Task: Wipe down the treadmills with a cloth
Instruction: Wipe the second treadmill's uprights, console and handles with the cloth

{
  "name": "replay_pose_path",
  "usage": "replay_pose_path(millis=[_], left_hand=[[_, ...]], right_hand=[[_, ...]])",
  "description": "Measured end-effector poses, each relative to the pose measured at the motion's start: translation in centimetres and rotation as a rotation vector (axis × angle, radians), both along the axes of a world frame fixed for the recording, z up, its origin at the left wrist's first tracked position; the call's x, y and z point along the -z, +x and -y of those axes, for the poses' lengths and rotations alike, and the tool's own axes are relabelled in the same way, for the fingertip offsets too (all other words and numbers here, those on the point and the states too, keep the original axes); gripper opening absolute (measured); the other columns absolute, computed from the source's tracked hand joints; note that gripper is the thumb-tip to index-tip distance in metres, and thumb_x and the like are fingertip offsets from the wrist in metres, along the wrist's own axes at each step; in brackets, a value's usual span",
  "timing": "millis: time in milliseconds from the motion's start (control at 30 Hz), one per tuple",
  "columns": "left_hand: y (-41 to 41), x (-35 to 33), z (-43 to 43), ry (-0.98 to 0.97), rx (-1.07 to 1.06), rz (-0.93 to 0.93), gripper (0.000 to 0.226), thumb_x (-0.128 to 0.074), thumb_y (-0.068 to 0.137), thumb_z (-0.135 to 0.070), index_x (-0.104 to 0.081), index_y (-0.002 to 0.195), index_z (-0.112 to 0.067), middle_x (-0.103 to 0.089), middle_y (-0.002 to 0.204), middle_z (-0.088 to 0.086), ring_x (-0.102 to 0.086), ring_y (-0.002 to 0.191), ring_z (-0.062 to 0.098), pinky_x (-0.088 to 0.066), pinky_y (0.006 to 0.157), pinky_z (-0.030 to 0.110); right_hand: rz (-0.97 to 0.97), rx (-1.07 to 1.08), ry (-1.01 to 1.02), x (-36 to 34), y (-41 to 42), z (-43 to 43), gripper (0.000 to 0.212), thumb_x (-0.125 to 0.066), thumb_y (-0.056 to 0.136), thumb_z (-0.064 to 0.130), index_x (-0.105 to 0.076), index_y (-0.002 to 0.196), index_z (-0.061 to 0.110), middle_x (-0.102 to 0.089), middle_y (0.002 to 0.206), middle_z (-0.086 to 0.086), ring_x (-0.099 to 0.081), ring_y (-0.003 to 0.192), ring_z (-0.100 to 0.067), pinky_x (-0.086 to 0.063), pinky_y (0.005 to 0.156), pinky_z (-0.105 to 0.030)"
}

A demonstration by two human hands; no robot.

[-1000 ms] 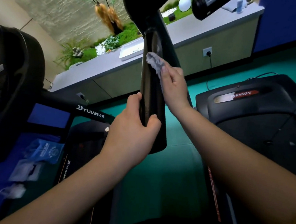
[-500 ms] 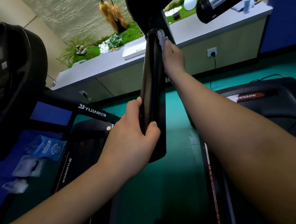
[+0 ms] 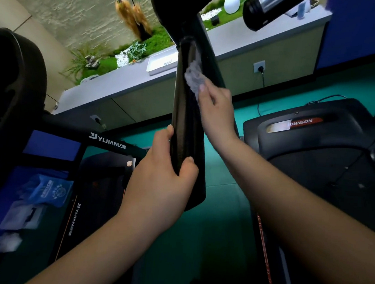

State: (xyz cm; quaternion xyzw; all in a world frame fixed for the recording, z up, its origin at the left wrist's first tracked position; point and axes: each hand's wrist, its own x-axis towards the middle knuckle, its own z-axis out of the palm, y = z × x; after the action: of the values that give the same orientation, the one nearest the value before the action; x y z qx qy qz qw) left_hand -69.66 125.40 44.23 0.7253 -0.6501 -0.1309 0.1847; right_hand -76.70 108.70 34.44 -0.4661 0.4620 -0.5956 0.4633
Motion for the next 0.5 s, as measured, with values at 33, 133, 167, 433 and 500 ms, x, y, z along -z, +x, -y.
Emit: replay_pose_path(millis=[33, 133, 167, 433, 500], left_hand=[[0.0, 0.0, 0.0, -0.003, 0.004, 0.003, 0.054, -0.041, 0.083, -0.046, -0.028, 0.134, -0.038, -0.061, 0.115, -0.002, -0.057, 0.099, 0.023, -0.043, 0.078, 0.037], [0.1, 0.0, 0.1, 0.002, 0.011, -0.018, 0.059, -0.040, 0.075, -0.048, -0.028, 0.133, -0.040, -0.060, 0.116, -0.004, -0.058, 0.101, 0.021, -0.046, 0.084, 0.040], [0.2, -0.1, 0.1, 0.006, 0.013, -0.033, 0.059, -0.041, 0.075, -0.048, -0.028, 0.132, -0.040, -0.059, 0.116, -0.005, -0.058, 0.101, 0.020, -0.046, 0.084, 0.040], [0.2, -0.2, 0.0, -0.015, 0.013, -0.048, 0.059, -0.046, 0.079, -0.041, -0.030, 0.136, -0.036, -0.057, 0.114, -0.001, -0.054, 0.101, 0.020, -0.034, 0.076, 0.029], [0.2, -0.1, 0.1, -0.015, 0.014, -0.043, 0.059, -0.047, 0.080, -0.040, -0.029, 0.136, -0.036, -0.058, 0.116, -0.002, -0.055, 0.102, 0.019, -0.034, 0.077, 0.028]], right_hand=[[-0.030, -0.021, -0.056, -0.5, 0.0, 1.3, 0.044, -0.042, 0.092, 0.043, -0.061, 0.128, 0.028, -0.060, 0.113, -0.007, -0.056, 0.095, 0.011, -0.045, 0.091, -0.012], [-0.098, -0.068, -0.132, -1.6, 0.0, 5.9, 0.048, -0.043, 0.088, 0.043, -0.066, 0.123, 0.020, -0.067, 0.110, -0.012, -0.066, 0.098, -0.015, -0.050, 0.087, -0.024], [-0.133, -0.074, -0.096, -2.0, 0.0, 7.3, 0.047, -0.042, 0.089, 0.044, -0.065, 0.123, 0.022, -0.063, 0.113, -0.013, -0.064, 0.096, -0.015, -0.049, 0.083, -0.022], [-0.151, -0.069, 0.024, -2.5, 0.4, 13.1, 0.041, -0.035, 0.102, 0.031, -0.048, 0.138, 0.017, -0.050, 0.139, -0.009, -0.048, 0.124, -0.021, -0.032, 0.088, -0.016], [-0.109, -0.076, 0.051, -2.4, 0.2, 13.4, 0.040, -0.034, 0.103, 0.029, -0.048, 0.137, 0.014, -0.053, 0.135, -0.006, -0.048, 0.121, -0.019, -0.032, 0.085, -0.015]])
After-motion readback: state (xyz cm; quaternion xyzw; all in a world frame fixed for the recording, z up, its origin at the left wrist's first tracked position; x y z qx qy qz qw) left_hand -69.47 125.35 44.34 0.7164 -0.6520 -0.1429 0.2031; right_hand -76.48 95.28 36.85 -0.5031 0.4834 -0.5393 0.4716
